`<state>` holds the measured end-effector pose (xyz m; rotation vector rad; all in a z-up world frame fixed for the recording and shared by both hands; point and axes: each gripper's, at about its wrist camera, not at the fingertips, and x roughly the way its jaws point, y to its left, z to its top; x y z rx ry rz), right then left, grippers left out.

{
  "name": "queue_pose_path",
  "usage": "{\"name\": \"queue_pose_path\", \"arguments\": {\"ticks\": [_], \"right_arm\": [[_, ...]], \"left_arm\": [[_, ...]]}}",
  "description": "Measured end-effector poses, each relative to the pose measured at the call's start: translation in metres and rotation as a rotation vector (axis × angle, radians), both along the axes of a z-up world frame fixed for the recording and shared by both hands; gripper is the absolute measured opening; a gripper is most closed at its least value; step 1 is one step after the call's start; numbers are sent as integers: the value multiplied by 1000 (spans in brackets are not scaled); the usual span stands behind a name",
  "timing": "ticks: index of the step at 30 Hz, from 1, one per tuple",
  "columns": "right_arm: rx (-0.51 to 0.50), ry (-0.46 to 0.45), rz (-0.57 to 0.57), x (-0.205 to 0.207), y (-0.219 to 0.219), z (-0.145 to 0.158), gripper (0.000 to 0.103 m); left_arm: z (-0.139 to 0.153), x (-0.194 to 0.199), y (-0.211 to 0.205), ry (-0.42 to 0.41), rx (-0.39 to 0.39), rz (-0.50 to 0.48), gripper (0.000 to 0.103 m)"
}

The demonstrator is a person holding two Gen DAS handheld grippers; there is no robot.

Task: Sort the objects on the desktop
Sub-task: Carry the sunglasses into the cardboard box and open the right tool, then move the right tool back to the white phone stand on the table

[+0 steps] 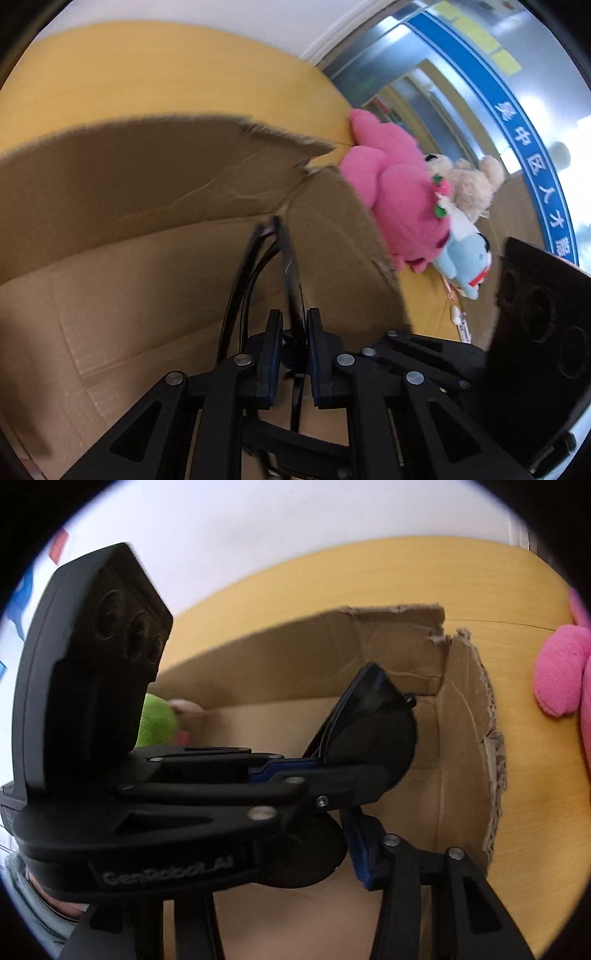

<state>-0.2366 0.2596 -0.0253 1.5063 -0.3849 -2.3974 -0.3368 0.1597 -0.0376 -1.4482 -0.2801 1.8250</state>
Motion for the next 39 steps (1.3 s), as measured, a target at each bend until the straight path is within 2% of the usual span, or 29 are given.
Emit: {"name": "queue_pose_path", "arguments": {"ticks": [3,6,7,10,11,14,16,17,20,22,25,28,29,31,34,36,39], "right_arm": [[26,-21,-2,-3,-1,-6,44],[59,-18,-3,-2,-6,-8,44],[65,-17,-4,-2,-7,-8,46],[81,-11,-1,0,-10,-8,46],[82,1,3,3,-11,-6,47],[115,64,7,13,-13,9,51],[156,103,0,20,-13,18,62],[151,129,4,25,-12,24,62],[94,168,38,15,0,30,62],[40,191,89,14,-8,37,62],[-51,157,174,5,-35,33,62],[-109,75,209,-11,-56,6,62],[-86,26,188,-6,-56,1,62],[-30,-12,136,-4,-55,-10,62],[49,-12,34,-2,-37,-9,62],[22,-10,6,1,-28,-9,62],[11,27,-15,15,-25,6,62]], "left_arm": [[-11,-6,-3,-22,-31,40,12],[-15,-10,-8,-46,-18,60,14],[-14,-9,-7,-40,-35,62,17],[-3,-4,-10,-30,-60,72,42],[6,0,-13,-13,-63,78,43],[42,14,-26,72,-46,88,47],[70,27,-46,136,-29,111,50],[86,35,-59,173,-27,130,52],[130,66,-102,289,-43,207,57],[152,89,-130,362,-62,255,61],[170,132,-168,449,-103,329,72],[166,186,-201,474,-163,373,72],[163,201,-209,478,-183,385,72],[151,233,-229,470,-221,407,72],[126,278,-254,429,-246,434,72],[110,306,-259,392,-262,412,72],[92,334,-269,356,-232,390,72]]}}
